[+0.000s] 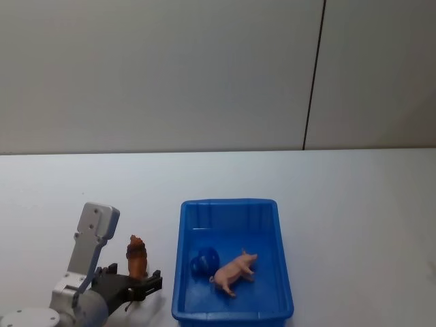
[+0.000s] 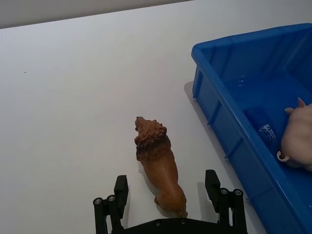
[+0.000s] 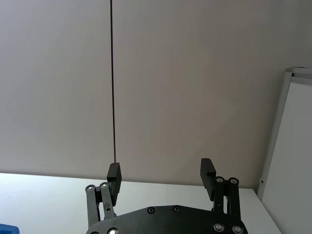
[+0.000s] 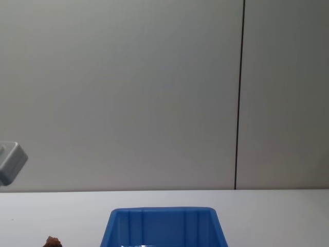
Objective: Pick up the two dolls from the table and place them into the box.
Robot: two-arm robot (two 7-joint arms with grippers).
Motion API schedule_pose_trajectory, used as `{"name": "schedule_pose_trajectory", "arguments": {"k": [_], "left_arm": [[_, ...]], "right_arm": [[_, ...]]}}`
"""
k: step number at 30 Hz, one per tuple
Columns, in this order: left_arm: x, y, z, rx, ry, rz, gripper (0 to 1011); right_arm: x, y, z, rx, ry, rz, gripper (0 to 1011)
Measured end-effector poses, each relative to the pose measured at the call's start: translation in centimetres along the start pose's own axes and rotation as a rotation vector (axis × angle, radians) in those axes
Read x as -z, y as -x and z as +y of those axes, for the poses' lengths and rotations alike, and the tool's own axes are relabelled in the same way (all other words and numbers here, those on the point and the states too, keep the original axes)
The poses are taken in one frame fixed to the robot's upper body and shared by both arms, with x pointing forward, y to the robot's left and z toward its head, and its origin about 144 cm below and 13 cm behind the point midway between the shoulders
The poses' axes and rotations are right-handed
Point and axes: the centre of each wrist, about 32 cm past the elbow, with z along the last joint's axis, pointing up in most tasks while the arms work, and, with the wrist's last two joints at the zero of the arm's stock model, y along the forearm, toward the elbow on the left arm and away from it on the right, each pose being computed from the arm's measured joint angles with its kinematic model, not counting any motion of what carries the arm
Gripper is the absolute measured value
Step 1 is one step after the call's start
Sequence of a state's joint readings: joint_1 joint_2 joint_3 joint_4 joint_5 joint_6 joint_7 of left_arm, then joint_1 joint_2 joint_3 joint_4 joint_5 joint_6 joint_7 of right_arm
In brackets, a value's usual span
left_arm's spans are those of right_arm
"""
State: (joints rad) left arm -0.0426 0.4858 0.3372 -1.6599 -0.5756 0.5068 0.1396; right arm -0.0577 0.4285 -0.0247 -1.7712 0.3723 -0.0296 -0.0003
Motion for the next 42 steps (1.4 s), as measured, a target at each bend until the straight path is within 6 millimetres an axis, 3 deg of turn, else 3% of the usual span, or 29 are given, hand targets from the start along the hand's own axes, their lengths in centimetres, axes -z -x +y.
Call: {"name": "schedule_pose_trajectory", "arguments": {"k": [19,27,31,42], "left_arm": [[-0.2,-1.0,-2.1,0.024,-0.056,-0.021,1001],[-0.2,-1.1,-2.5,0.029,-0.066,-0.026,835],[-0.3,-1.2,-2.6,0.030,-0.068,-0.028,688],[-0.2,-1.2,-2.7,0.032,-0.069,-0.030,581]], "right_arm": [[0.0,0.0,0.0,0.000,0.000,0.000,1001],[0.0,0.0,0.0,0.000,0.000,0.000,1001],[0.0,0.0,0.0,0.000,0.000,0.000,1001],[0.0,0.0,0.0,0.000,0.000,0.000,1001]]}}
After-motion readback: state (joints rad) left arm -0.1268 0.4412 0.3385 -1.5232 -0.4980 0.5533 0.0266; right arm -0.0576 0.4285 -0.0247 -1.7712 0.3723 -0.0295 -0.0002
